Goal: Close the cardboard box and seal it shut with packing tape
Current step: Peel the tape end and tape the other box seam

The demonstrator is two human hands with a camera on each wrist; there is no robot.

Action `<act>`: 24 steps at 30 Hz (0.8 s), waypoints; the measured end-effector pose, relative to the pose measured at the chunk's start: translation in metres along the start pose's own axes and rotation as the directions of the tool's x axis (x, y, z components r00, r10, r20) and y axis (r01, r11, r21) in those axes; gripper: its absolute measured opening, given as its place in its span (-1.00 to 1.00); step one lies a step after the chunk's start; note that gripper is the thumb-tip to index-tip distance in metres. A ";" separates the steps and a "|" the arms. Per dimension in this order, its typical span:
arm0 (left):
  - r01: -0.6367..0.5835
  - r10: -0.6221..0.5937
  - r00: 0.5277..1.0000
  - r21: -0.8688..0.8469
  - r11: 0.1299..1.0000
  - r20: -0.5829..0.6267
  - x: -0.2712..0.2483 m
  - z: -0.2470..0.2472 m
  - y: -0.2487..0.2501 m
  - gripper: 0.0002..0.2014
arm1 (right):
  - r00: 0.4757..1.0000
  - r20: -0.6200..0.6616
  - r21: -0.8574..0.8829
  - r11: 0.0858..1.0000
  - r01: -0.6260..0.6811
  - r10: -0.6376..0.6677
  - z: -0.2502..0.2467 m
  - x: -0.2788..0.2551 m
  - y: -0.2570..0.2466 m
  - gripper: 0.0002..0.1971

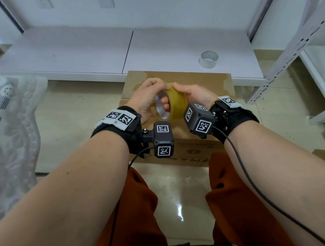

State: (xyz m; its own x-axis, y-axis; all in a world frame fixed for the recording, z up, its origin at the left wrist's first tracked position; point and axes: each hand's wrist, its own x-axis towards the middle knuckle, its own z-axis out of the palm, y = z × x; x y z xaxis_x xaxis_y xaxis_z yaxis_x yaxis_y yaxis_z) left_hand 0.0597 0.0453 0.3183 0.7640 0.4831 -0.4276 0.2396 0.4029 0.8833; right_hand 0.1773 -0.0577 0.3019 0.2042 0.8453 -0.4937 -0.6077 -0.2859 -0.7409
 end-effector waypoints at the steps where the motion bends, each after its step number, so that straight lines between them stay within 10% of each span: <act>1: 0.000 0.000 1.000 -0.006 1.000 -0.001 0.001 0.000 0.000 -0.83 | 1.000 0.017 -0.011 1.000 0.015 -0.015 0.000 -0.001 0.000 -0.62; 12: 0.071 -0.072 0.997 0.077 0.995 0.016 0.000 0.007 -0.003 -0.87 | 0.998 0.059 -0.087 0.996 0.010 -0.005 -0.001 -0.004 -0.003 -0.58; 17: 0.055 -0.066 0.996 0.169 0.984 0.060 0.004 0.002 -0.006 -0.50 | 0.998 -0.018 -0.075 0.996 0.058 -0.060 0.000 -0.005 -0.006 -0.53; 24: 0.016 -0.011 0.999 0.161 0.987 -0.035 0.005 0.010 -0.008 -0.67 | 0.998 -0.001 -0.136 0.989 0.055 -0.056 0.003 -0.007 -0.004 -0.58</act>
State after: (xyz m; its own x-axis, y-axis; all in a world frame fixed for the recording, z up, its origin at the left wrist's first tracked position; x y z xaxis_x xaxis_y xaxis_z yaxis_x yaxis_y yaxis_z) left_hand 0.0677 0.0368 0.3110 0.7402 0.5053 -0.4436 0.3457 0.2799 0.8956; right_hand 0.1761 -0.0608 0.3101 0.2390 0.8594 -0.4520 -0.4852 -0.2975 -0.8222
